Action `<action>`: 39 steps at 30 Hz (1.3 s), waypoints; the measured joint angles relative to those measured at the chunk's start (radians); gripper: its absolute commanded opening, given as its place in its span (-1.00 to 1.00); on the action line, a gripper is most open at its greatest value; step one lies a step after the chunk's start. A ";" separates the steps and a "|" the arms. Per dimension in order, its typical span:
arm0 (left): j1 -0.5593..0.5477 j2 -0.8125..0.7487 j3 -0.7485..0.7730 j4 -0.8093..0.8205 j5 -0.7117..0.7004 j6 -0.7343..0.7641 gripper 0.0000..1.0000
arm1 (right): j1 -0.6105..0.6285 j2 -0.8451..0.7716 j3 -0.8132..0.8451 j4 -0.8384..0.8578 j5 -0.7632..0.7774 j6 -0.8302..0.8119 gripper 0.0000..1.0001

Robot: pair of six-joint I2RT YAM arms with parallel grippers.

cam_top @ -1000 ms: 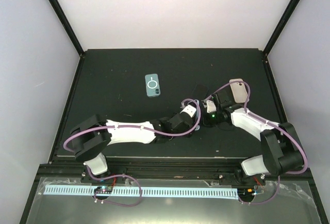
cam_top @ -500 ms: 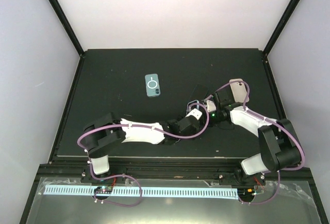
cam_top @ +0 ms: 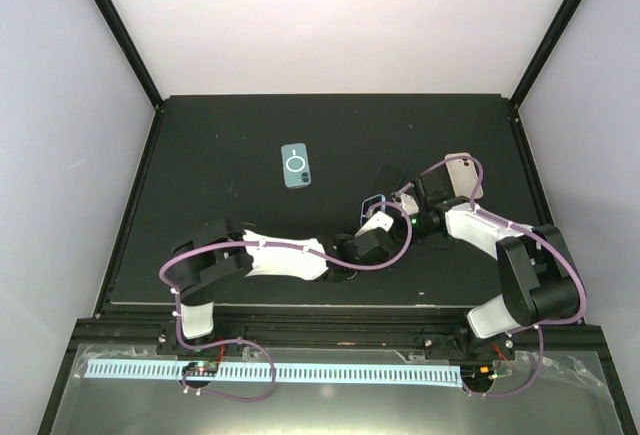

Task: Take the phone out of the phone case
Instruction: Remove the phone case from the phone.

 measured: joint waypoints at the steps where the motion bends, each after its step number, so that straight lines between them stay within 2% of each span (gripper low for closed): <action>1: -0.002 0.005 0.008 -0.011 -0.010 -0.004 0.35 | -0.001 0.001 0.000 0.001 -0.001 0.000 -0.98; 5: -0.013 0.013 0.024 -0.054 -0.072 -0.059 0.21 | -0.002 0.002 0.000 0.013 -0.017 -0.001 -0.98; 11: -0.018 -0.009 0.003 -0.050 -0.137 -0.107 -0.18 | -0.002 0.002 0.004 0.072 -0.067 -0.004 -0.98; 18: -0.015 -0.034 -0.008 -0.019 -0.145 -0.041 -0.64 | -0.002 0.002 0.017 0.110 -0.116 -0.016 -0.98; 21: -0.014 -0.039 -0.013 -0.013 -0.158 0.009 -0.94 | -0.002 0.002 0.021 0.113 -0.119 -0.020 -0.98; 34: 0.005 -0.164 -0.110 0.025 -0.153 0.055 -0.97 | 0.010 -0.020 0.026 0.101 -0.142 -0.034 -0.98; 39: 0.039 -0.339 -0.200 0.016 -0.183 0.049 -0.97 | -0.008 -0.021 0.021 0.049 -0.003 -0.078 -0.98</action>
